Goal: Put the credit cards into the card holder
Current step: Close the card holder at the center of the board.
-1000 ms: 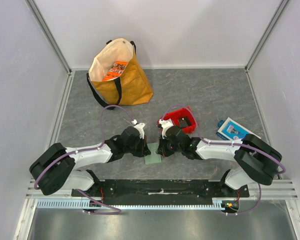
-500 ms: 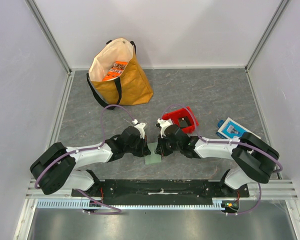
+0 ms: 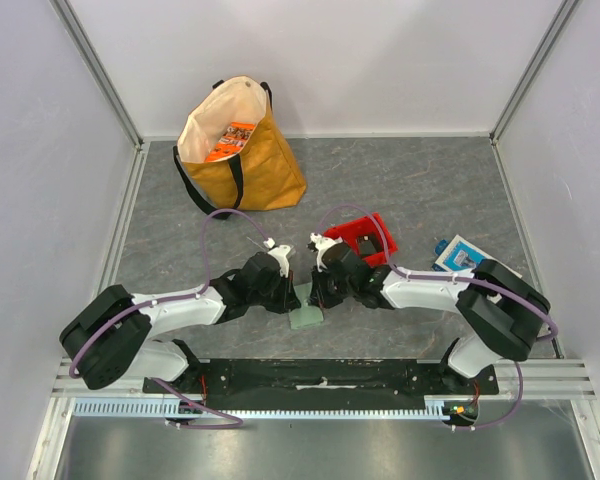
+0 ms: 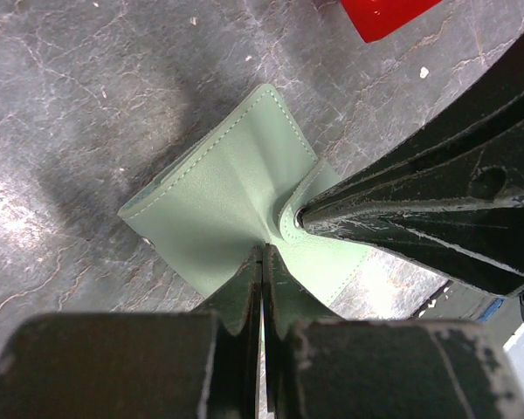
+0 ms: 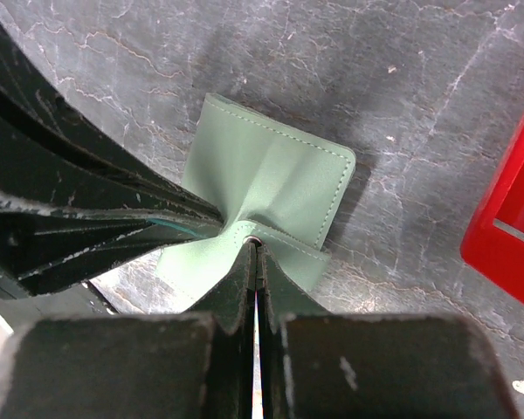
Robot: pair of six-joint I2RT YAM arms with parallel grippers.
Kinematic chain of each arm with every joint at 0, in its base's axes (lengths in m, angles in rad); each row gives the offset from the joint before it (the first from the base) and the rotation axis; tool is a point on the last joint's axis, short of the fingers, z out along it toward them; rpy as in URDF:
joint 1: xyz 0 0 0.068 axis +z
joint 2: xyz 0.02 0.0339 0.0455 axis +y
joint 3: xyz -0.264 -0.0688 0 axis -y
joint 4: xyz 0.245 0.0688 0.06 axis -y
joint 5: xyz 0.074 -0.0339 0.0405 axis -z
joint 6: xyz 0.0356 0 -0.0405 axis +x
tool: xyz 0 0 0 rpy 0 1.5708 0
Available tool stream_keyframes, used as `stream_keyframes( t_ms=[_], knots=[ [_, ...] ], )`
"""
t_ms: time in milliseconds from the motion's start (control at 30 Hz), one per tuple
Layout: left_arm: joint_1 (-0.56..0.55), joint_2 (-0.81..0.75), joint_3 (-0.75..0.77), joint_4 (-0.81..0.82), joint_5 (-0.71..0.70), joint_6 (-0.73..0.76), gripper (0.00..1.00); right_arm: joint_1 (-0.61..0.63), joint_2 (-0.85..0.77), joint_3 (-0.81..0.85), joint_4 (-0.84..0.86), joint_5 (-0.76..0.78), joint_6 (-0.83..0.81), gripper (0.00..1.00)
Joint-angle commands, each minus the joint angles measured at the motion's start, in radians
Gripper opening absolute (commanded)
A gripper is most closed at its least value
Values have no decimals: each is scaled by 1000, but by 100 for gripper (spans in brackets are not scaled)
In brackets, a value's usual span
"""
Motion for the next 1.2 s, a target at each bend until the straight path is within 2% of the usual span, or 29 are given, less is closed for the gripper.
stream_keyframes(
  t_ms=[0,133,433,867,1167],
  knots=[
    [-5,29,-18,-53,-37,52,2,1,82,62,-106,53,39,0],
    [-5,20,-22,-54,-45,53,2,-14,121,97,-203,61,54,0],
    [-5,26,-27,-42,-42,53,2,-69,200,122,-310,12,57,2],
    [-5,38,-27,-27,-36,52,2,-72,327,212,-454,98,3,4],
    [-6,41,-31,-13,-30,50,2,-62,407,249,-526,187,-7,10]
  ],
)
